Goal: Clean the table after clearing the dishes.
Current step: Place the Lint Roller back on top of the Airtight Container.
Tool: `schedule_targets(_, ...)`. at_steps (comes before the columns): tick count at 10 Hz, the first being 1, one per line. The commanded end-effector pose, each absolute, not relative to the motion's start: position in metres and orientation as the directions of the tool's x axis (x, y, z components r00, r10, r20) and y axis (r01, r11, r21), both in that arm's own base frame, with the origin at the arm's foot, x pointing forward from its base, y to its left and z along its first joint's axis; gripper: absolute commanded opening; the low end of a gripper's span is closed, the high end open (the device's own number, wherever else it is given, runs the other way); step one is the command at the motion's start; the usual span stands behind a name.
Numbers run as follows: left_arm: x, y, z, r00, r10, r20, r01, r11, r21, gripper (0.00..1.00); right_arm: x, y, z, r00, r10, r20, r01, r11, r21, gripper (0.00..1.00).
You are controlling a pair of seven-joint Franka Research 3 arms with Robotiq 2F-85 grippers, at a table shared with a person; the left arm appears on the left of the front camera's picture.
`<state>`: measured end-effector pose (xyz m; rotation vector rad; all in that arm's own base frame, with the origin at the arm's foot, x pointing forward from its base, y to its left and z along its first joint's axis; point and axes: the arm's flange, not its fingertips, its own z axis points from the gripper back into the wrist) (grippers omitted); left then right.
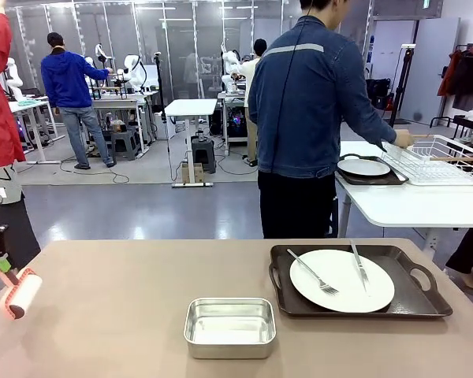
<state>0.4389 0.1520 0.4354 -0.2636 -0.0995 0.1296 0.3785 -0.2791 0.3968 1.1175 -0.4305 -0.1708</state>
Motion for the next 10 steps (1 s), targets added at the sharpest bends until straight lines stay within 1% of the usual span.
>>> schedule_targets(1, 0.44, 0.154, 0.44, 0.985, 0.132, 0.108, -0.096, 0.954, -0.285, 0.21, 0.376, -0.278, 0.4, 0.905, -0.345, 0.25, -0.083, 0.434, 0.897, 1.0)
schedule_targets(4, 0.44, 0.154, 0.44, 0.985, 0.132, 0.108, -0.096, 0.954, -0.285, 0.21, 0.376, -0.278, 0.4, 0.905, -0.345, 0.25, -0.083, 0.434, 0.897, 1.0)
schedule_targets(5, 0.439, 0.152, 0.437, 0.987, 0.139, 0.084, -0.113, 0.958, -0.265, 0.21, 0.376, -0.278, 0.4, 0.905, -0.345, 0.25, -0.083, 0.434, 0.897, 1.0)
schedule_targets(6, 0.455, 0.113, 0.477, 0.98, -0.005, 0.199, 0.032, 0.991, -0.133, 0.21, 0.376, -0.278, 0.4, 0.905, -0.345, 0.25, -0.083, 0.434, 0.897, 1.0)
schedule_targets(7, 0.469, 0.057, 0.521, 0.941, -0.203, 0.27, 0.217, 0.976, -0.02, 0.21, 0.376, -0.278, 0.4, 0.905, -0.345, 0.25, -0.083, 0.434, 0.897, 1.0)
schedule_targets(8, 0.482, 0.006, 0.555, 0.888, -0.361, 0.284, 0.355, 0.932, 0.075, 0.21, 0.376, -0.278, 0.4, 0.905, -0.345, 0.25, -0.083, 0.434, 0.897, 1.0)
schedule_targets(9, 0.489, -0.051, 0.582, 0.812, -0.517, 0.272, 0.484, 0.856, 0.182, 0.21, 0.376, -0.278, 0.4, 0.905, -0.345, 0.25, -0.083, 0.434, 0.897, 1.0)
schedule_targets(10, 0.492, -0.105, 0.6, 0.713, -0.653, 0.255, 0.607, 0.757, 0.243, 0.21, 0.376, -0.278, 0.4, 0.905, -0.345, 0.25, -0.083, 0.434, 0.897, 1.0)
